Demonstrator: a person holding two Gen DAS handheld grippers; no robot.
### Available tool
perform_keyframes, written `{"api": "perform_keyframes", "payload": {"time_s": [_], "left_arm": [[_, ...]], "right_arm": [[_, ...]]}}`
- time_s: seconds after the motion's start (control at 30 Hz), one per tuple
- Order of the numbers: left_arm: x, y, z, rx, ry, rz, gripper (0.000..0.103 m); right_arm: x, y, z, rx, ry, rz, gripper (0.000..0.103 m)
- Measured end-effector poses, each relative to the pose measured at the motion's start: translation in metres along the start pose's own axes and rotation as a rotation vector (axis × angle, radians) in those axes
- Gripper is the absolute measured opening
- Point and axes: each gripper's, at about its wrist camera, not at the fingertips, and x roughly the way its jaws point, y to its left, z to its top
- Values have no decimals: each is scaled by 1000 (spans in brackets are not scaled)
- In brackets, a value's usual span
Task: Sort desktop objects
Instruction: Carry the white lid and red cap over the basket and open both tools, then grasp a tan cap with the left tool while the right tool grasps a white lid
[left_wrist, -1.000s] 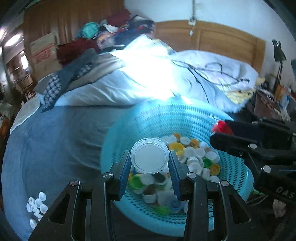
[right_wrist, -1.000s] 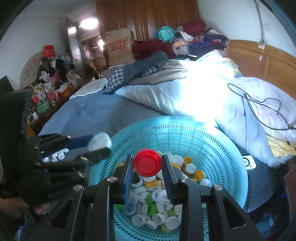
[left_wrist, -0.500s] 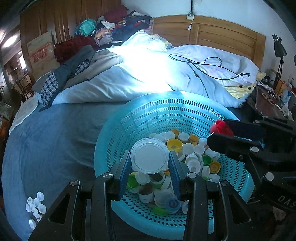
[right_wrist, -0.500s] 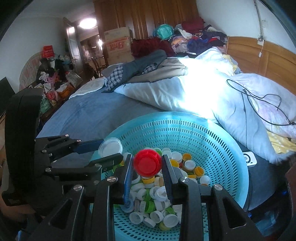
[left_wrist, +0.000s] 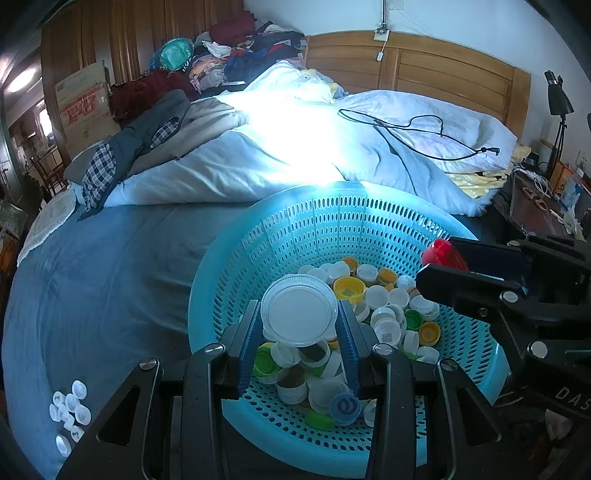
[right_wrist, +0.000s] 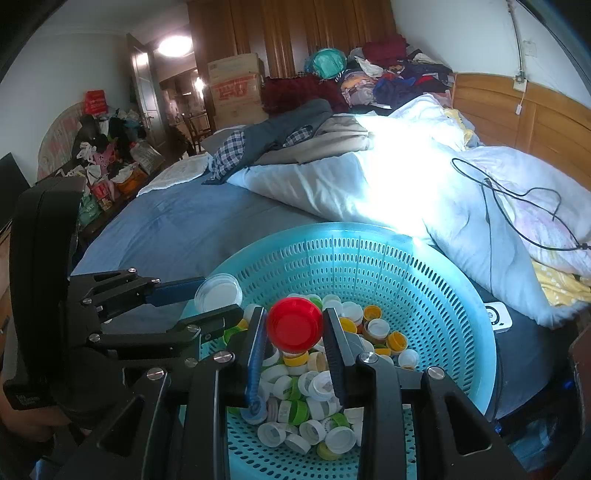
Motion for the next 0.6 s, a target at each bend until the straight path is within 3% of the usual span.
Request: {"api": "perform_keyframes", "payload": {"time_s": [0.23,0.3,0.33,0.37,0.6], "left_arm": [[1,2,-3,-10,5,-2,35],[3,5,-4,-16,14,2,38],[4,7,-5,-25,16,5,45],[3,9,-7,-31,15,4,51],[-22,59,-44,-95,-59,46,51]], "right_arm": [[1,-2,-1,2,-2,-7,34],[1,-3,-1,7,-7,-15,53],[1,-3,-1,12,-14,-16,70],[0,-3,-1,16,-20,-18,76],[-1,18,-4,-14,-44,42,76]]}}
